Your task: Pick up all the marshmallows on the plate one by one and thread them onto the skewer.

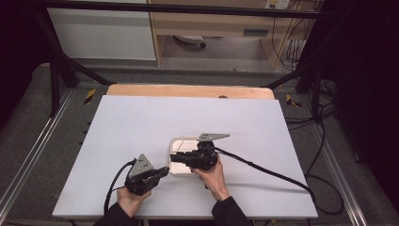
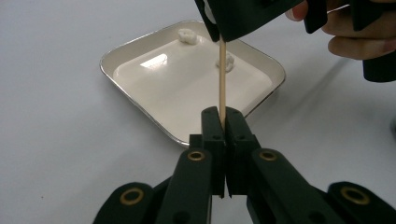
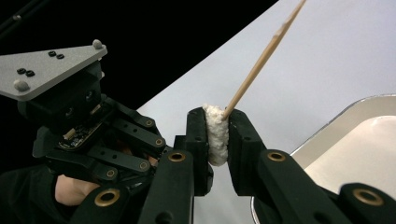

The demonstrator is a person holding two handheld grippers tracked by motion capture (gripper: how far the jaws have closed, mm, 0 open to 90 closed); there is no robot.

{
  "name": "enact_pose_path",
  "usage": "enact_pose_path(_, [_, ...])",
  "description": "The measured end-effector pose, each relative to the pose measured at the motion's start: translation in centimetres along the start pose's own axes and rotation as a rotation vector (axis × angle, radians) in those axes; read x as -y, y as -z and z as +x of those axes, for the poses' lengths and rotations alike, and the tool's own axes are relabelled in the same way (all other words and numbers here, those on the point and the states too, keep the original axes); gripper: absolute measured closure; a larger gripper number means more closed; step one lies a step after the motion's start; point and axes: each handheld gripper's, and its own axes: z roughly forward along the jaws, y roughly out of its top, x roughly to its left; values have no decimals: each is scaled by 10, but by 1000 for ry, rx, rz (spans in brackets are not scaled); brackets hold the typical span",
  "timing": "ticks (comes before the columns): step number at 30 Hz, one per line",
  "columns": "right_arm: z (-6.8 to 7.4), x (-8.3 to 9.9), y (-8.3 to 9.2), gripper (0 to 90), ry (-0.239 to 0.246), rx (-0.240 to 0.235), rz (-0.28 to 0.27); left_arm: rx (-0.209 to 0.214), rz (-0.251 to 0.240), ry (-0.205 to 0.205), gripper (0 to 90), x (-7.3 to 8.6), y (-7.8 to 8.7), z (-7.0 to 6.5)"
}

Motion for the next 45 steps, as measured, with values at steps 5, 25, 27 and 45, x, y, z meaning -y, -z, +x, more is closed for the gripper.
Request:
enact_pose_path(5, [1, 9, -5, 799, -1, -6, 46, -1, -14, 2, 883, -3, -5, -3])
enact_pose_path(25, [7, -6, 19, 283, 159, 180, 36, 8, -25, 34, 881, 5, 5, 10])
enact_pose_path(27, [5, -7, 22, 230, 181, 213, 42, 1, -22, 36, 881, 6, 7, 11])
enact_pose_path(45, [-44, 17, 34, 333, 210, 464, 244, 22, -12, 23, 879, 10, 8, 12])
